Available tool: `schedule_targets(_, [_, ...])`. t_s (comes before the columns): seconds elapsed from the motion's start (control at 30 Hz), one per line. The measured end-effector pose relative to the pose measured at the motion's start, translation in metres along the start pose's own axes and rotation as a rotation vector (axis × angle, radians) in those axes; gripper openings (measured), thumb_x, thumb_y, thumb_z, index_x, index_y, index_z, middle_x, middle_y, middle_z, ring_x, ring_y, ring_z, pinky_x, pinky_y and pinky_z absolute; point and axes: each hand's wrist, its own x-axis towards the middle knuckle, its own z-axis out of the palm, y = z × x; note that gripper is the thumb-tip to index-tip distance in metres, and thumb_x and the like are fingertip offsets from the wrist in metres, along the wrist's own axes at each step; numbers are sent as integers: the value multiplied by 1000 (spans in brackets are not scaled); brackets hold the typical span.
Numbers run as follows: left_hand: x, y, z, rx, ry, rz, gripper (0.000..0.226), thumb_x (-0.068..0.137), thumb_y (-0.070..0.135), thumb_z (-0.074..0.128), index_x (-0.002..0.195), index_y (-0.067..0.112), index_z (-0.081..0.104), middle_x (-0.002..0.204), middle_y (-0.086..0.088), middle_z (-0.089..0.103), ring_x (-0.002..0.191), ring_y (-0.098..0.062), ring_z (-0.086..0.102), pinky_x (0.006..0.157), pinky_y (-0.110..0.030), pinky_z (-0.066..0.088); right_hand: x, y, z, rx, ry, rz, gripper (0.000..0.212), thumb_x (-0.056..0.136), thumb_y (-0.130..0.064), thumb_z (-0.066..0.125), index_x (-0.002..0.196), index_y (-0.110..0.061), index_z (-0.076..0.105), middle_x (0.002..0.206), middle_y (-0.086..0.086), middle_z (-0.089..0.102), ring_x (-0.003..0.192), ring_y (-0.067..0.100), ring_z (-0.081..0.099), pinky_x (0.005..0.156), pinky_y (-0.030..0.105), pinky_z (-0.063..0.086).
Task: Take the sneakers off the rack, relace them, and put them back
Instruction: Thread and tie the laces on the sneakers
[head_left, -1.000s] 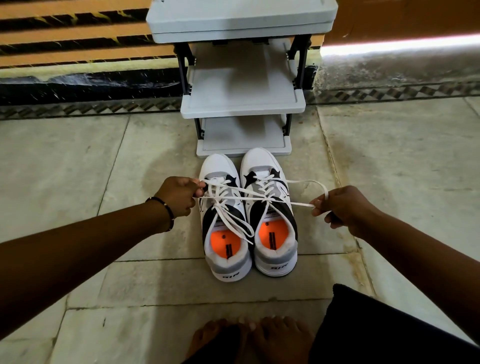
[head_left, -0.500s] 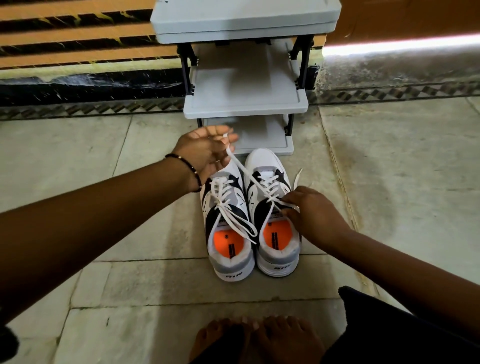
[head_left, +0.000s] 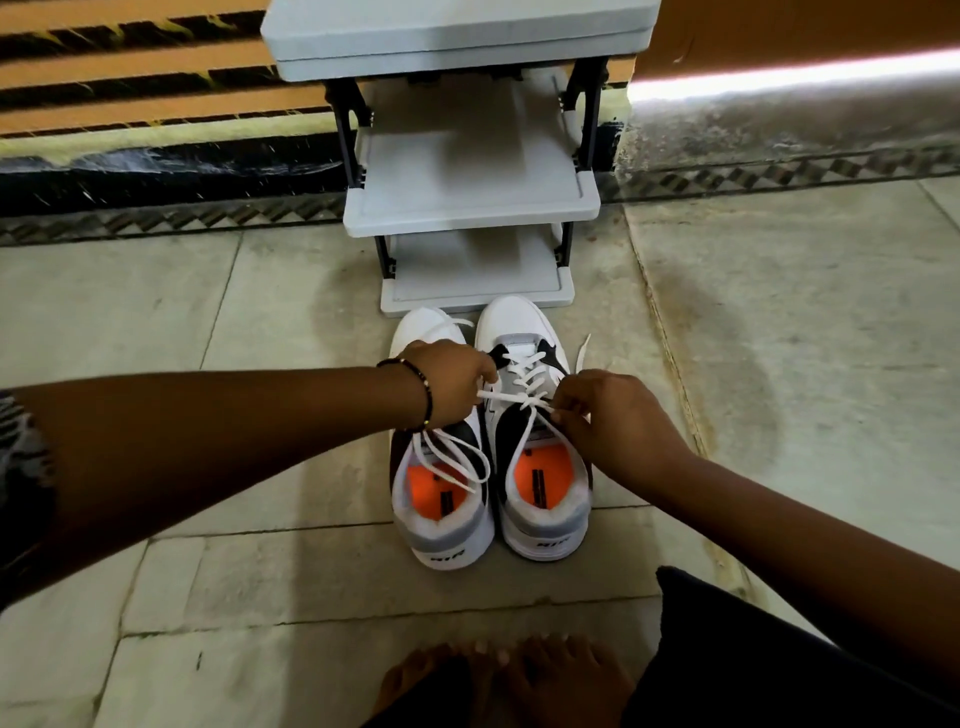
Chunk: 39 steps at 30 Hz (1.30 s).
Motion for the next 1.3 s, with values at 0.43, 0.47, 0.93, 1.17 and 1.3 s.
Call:
schedule_targets(0.43, [-6,4,2,330,37,254,19,83,12,47,79,30,42,74,4,54,85,-26,60,89,-34,34,5,11,-6,-35,-76,-16,10,83,-8,54,74,-4,59,80,9,62,72,27,54,60,34,39])
schedule_targets(0.47, [-6,4,2,328,38,257,20,83,12,47,78,30,40,75,4,55,85,-26,60,89,-35,34,4,10,-7,-41,-75,-22,9,82,-7,54,75,-4,59,80,10,62,72,28,54,60,34,39])
schedule_targets(0.93, [-12,27,-6,-967,17,-156,31,93,17,46,65,15,59,68,8,56,56,0,52,49,-1,37,13,-11,-33,594,-204,289,29,88,-23,59,73,0,67,70,14,65,61,11,55,63,23,45])
schedule_targets(1.17, [-15,41,-6,-1479,34,-305,33,96,32,39,68,19,52,77,-1,62,79,-18,59,77,-32,45,22,-19,-24,1322,-139,519,15,90,-10,52,85,-4,65,80,11,66,72,20,64,67,27,54])
schedule_targets(1.3, [-17,43,-3,-1497,58,-215,31,97,10,33,75,19,52,75,-2,53,72,-12,54,63,-22,49,24,-19,-18,1339,-106,494,12,88,-6,54,86,-5,65,78,12,65,68,21,62,59,24,55])
